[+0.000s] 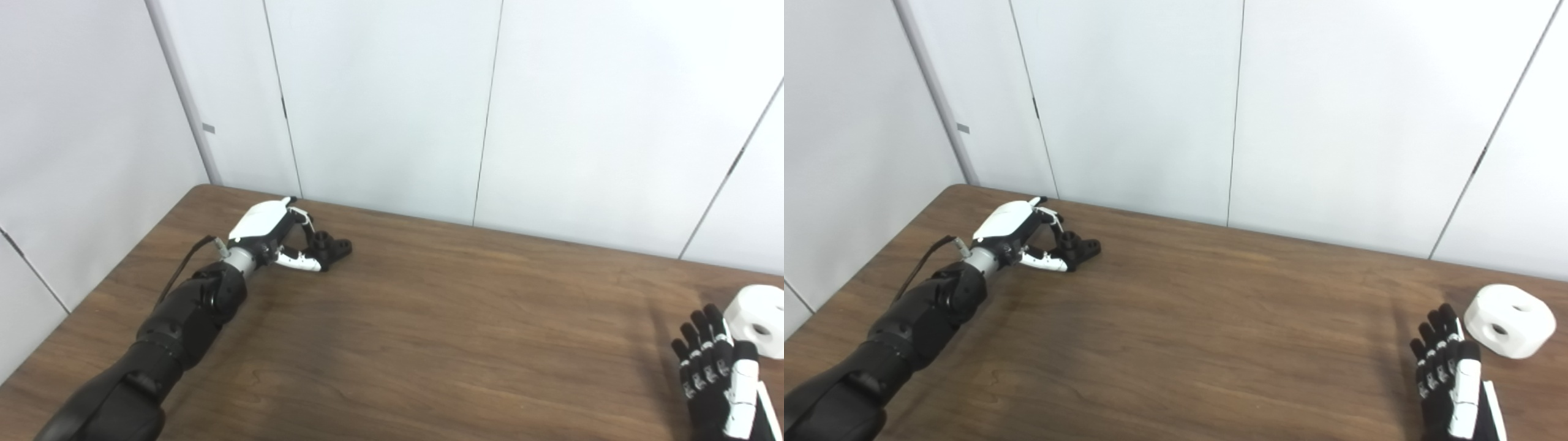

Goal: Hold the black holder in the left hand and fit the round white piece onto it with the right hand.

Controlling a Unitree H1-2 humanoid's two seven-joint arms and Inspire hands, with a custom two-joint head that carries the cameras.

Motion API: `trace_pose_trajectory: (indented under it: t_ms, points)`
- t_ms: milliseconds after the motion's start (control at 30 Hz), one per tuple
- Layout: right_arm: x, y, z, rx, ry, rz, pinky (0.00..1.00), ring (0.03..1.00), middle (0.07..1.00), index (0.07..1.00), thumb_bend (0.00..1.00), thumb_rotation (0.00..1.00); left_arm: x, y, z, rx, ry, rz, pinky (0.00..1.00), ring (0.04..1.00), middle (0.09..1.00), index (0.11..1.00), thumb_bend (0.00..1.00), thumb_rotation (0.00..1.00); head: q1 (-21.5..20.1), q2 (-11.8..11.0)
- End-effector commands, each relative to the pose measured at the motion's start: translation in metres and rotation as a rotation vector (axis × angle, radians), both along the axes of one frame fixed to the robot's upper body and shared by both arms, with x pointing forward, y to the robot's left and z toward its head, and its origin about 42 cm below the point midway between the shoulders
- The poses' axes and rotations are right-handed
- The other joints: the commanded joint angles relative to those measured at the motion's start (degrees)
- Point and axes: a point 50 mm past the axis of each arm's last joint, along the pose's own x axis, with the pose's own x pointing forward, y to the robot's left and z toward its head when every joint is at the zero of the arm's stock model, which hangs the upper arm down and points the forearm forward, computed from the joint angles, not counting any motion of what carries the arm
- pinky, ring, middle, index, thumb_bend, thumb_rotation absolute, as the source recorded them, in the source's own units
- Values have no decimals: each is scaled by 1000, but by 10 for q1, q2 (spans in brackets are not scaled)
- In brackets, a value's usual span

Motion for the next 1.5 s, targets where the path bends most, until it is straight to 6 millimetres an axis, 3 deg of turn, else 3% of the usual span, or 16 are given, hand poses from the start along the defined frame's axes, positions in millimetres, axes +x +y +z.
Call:
trace_pose_trajectory:
  t_ms: [0,333,900,1167,1467]
  points:
    - [-5,3,-1,4,-12,-2,1000,1000,1000,1000,438,1000,5,-15,15,-8,-54,-60,1000,1000,807,482,525,53,-7,2]
    - [-4,4,9,4,-43,7,1000,1000,1000,1000,485,998,-13,-75,-2,-73,-38,-226,1000,1000,792,481,524,53,-30,4]
    - [-7,14,27,-8,-93,8,987,993,987,977,524,981,-59,-146,-22,-174,22,-471,1000,998,782,480,524,52,-91,17]
    - [-9,20,33,-16,-103,6,963,984,980,965,553,968,-74,-169,-34,-175,57,-558,1000,1000,796,481,524,53,-116,17]
    - [-10,24,30,-16,-99,-3,952,970,970,955,547,955,-78,-179,-35,-202,51,-577,1000,1000,807,481,523,52,-134,18]
